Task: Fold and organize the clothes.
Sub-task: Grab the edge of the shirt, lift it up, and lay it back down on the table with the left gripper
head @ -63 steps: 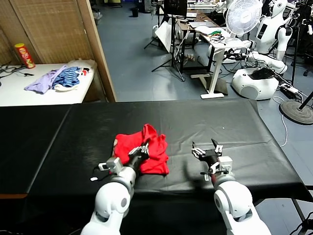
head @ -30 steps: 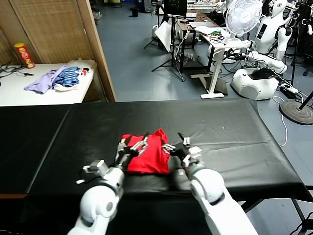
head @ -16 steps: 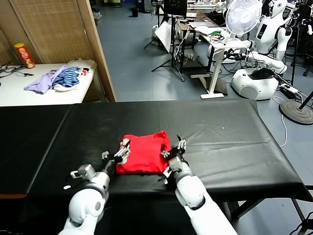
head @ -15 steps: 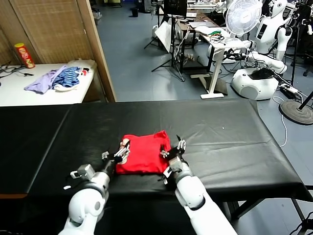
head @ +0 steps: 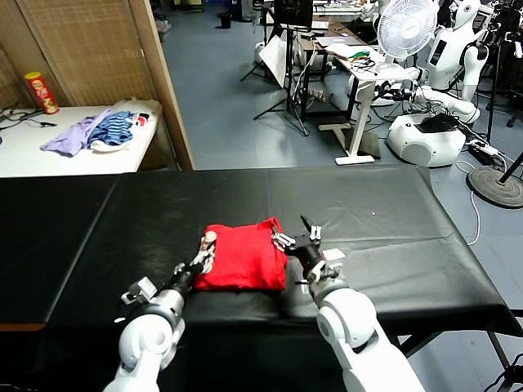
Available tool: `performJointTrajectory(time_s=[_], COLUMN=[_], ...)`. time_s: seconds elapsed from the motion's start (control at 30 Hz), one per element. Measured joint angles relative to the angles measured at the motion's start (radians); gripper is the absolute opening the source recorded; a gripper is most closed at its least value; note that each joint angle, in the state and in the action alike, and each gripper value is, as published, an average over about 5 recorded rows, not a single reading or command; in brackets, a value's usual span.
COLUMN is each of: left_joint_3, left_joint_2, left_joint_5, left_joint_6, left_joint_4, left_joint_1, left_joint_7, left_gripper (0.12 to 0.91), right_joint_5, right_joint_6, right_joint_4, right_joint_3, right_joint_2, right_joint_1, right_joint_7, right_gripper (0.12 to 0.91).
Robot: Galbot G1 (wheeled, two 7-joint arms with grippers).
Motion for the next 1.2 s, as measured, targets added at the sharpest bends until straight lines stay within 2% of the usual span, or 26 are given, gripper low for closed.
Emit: performJointTrajectory(time_s=[0.1,0.3,0.4,0.47,0.6,0.77,1.03,1.13,1.2], left_joint_3=[0.0,0.002,0.006,0.012,0.013,-0.006,-0.092,-0.139,-0.159], left_joint_2=[-0.003,-0.008,-0.008,-0.007,0.007,0.068,0.295,0.386,0.431], left_joint_5=[-0.018,-0.008,0.033,0.083,0.267,0.564,0.891,0.974,0.989], left_joint_6=[0.0,-0.006,-0.016,-0.024,-0.031,-0.024,-0.031,-0.026,-0.023], left_joint_4=[0.004,0.012,0.009,0.003,-0.012,-0.022,-0.037,-0.06,-0.089], left_joint_1=[0.003,0.005,0.003,0.001,-0.002,0.011,0.025,0.036,0.046], left_joint_7=[0.007,0.014,0.01,0.008,0.011,0.013,0.001,0.005,0.016], left_gripper=[0.722,0.407,0.242,0.174,0.164,0.161,0.161,0.161,0.161], right_joint_5=[0.007,-0.008,-0.059,-0.104,-0.185,-0.213,-0.227,-0.233,-0.236], right_joint_6=[0.0,-0.013,-0.05,-0.077,-0.109,-0.119,-0.122,-0.122,-0.122], right_joint_4=[0.012,0.028,0.035,0.041,0.053,0.063,0.059,0.057,0.056], right_joint_3=[0.008,0.029,0.042,0.054,0.082,0.113,0.118,0.109,0.104], right_joint_2=[0.001,0.006,0.01,0.012,0.014,0.014,0.02,0.026,0.031], right_joint_1=[-0.009,-0.028,-0.042,-0.053,-0.082,-0.111,-0.127,-0.125,-0.124], right_joint_7=[-0.001,0.008,0.029,0.038,0.038,0.036,0.036,0.036,0.035], right_gripper=[0.798,0.798,0.798,0.798,0.798,0.798,0.798,0.798,0.798])
